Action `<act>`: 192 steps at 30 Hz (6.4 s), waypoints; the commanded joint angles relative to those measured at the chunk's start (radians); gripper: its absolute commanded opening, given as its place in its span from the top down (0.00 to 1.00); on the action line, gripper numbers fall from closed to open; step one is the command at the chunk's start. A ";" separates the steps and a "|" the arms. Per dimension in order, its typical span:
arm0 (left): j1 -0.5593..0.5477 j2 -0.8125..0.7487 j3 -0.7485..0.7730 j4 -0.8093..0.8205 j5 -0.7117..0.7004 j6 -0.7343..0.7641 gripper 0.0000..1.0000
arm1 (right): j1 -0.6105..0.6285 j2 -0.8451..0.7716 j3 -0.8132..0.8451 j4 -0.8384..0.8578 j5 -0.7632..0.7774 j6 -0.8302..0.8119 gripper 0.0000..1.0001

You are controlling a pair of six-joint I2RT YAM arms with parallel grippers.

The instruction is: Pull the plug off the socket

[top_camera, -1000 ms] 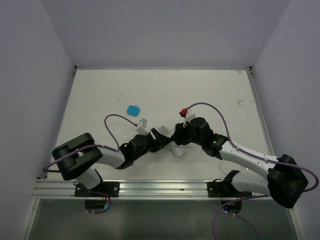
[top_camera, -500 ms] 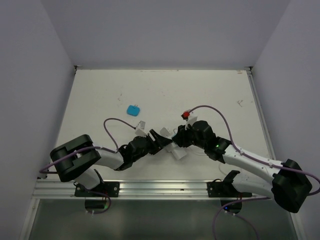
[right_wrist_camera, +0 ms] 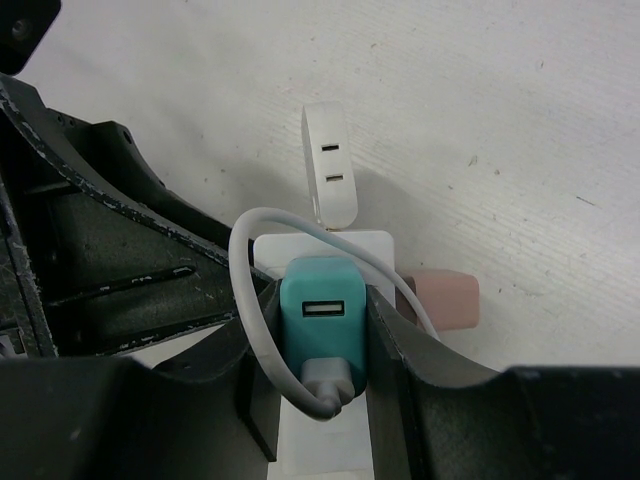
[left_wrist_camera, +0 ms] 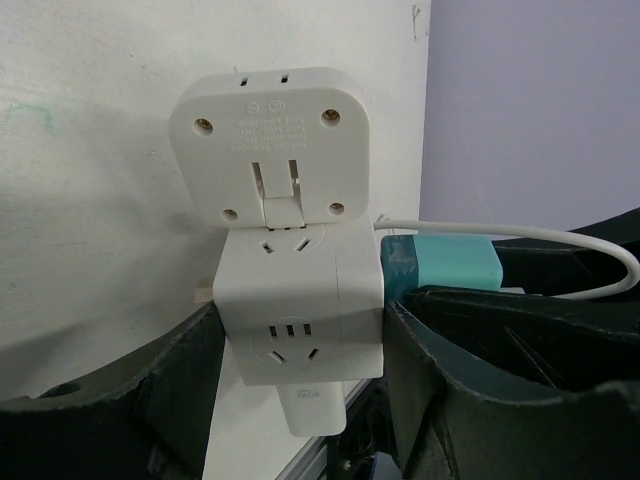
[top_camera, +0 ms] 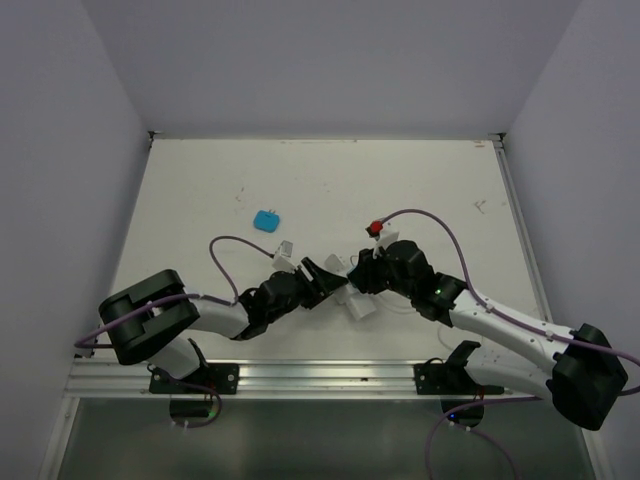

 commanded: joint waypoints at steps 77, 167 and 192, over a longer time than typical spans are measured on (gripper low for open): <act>0.168 -0.021 -0.181 0.094 0.019 0.230 0.76 | -0.675 0.149 0.074 0.048 -0.191 0.098 0.01; 0.122 -0.019 -0.130 0.322 -0.004 0.173 1.00 | -0.097 0.219 -0.020 0.180 -0.283 -0.005 0.01; 0.184 -0.007 -0.123 0.353 -0.032 0.155 1.00 | -0.043 0.357 -0.003 0.259 -0.378 -0.078 1.00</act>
